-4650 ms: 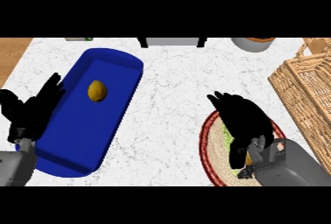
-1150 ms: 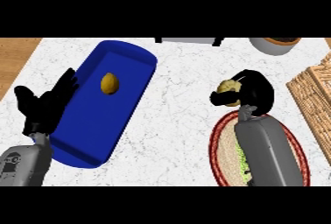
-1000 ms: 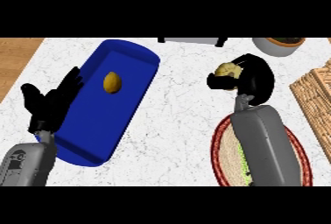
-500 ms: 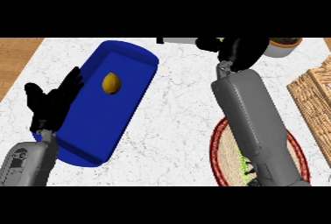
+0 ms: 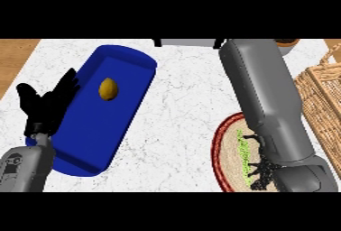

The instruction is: Pick the squash from the placemat and place it in the basket

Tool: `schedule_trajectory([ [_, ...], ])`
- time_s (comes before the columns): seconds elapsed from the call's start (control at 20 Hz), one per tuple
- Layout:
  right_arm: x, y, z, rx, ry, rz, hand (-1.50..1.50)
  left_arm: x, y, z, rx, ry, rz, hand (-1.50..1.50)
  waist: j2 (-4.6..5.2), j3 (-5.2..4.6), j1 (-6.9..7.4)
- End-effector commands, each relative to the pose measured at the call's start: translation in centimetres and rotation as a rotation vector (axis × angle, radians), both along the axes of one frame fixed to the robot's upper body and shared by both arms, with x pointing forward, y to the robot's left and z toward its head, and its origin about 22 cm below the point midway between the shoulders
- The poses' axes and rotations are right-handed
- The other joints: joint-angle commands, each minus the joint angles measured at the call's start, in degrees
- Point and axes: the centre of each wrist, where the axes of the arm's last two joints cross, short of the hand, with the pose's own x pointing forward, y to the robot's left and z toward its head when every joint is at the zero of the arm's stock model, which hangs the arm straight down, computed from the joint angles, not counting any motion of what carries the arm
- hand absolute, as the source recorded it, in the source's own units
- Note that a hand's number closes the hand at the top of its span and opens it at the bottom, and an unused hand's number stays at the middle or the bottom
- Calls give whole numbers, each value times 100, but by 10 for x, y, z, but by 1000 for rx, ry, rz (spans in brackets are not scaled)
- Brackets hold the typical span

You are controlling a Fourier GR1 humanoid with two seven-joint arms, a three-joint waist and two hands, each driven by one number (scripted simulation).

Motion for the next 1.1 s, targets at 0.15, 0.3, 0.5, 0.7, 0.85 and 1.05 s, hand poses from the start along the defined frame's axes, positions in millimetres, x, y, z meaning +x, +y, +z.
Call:
schedule_trajectory([
  [0.15, 20, -32, 41, 88, -39, -218, 150, -5, 19, -4, 11, 15, 19, 0, 4, 2, -69],
  [0.3, 25, -56, 55, 74, -30, -279, 150, -6, 9, -5, 11, 4, 15, 0, -3, 4, -76],
  [0.5, 32, -83, 30, 25, 21, -382, 150, -13, 3, -12, -1, -1, 11, 0, -4, 5, -100],
  [0.7, 29, -104, 50, 21, 12, -468, 150, -16, 25, -12, 1, 5, 35, 0, -51, 5, -203],
  [0.85, 30, -128, 39, 20, 23, -476, 150, -16, 3, -4, 1, 9, 41, 0, -51, 12, -185],
  [1.05, 25, -148, 4, 32, 53, -467, 150, -8, 30, 2, -13, 11, 38, 0, -61, 10, -281],
])
